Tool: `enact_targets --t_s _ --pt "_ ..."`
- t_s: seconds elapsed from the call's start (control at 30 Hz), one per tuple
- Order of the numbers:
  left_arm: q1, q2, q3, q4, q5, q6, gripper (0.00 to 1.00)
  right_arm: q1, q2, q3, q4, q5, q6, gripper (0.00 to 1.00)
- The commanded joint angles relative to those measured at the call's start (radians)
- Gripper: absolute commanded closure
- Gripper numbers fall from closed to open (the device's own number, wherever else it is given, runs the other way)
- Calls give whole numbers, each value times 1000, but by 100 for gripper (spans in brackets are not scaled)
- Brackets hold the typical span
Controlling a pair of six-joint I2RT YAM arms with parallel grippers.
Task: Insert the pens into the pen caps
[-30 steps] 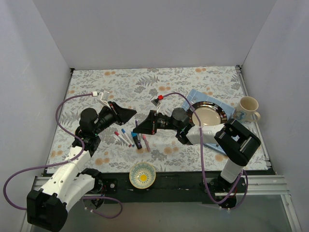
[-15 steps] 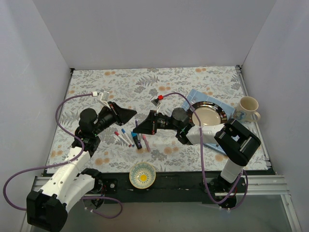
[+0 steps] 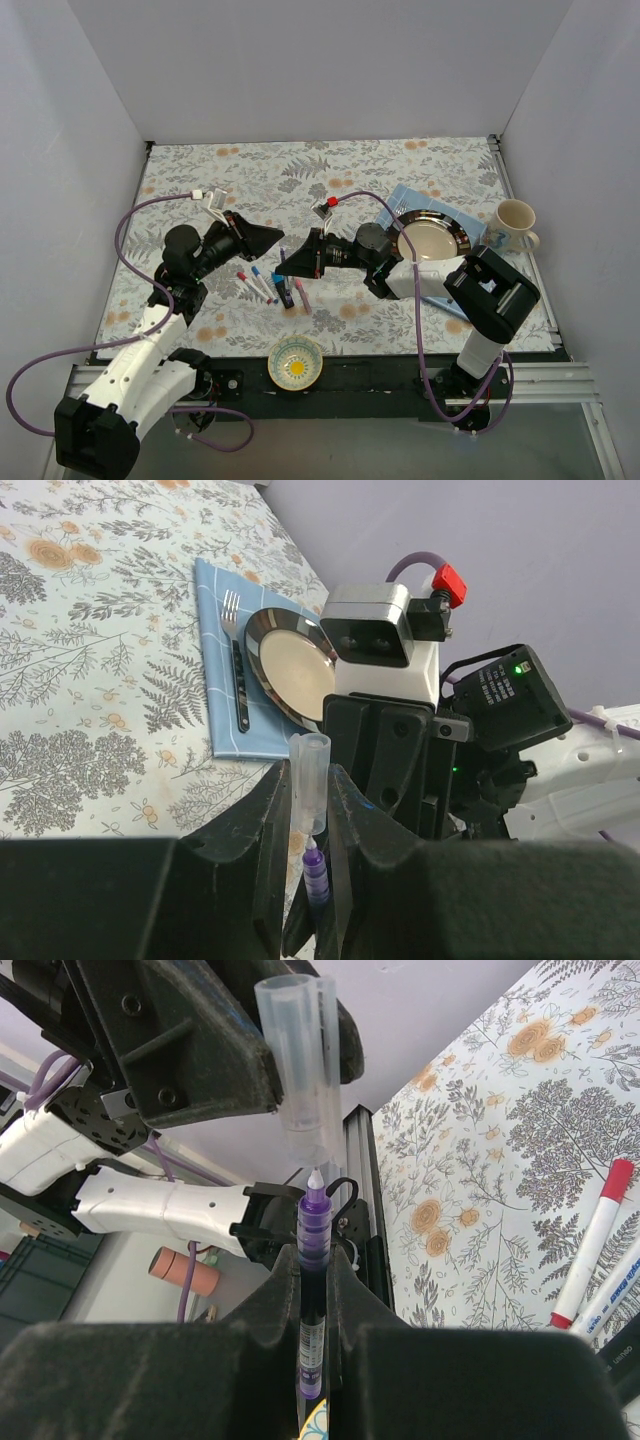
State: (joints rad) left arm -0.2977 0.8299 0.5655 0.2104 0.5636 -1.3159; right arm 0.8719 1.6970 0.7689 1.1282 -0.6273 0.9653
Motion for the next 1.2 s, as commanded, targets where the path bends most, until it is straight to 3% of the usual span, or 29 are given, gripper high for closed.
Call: enact_targets --t_s 0.0,1.17 --pt "-4 -35 2 9 15 10 100 -4 -10 27 33 14 -11 99" --pt "-35 -6 -12 6 12 7 100 -33 -33 44 28 9 -4 99"
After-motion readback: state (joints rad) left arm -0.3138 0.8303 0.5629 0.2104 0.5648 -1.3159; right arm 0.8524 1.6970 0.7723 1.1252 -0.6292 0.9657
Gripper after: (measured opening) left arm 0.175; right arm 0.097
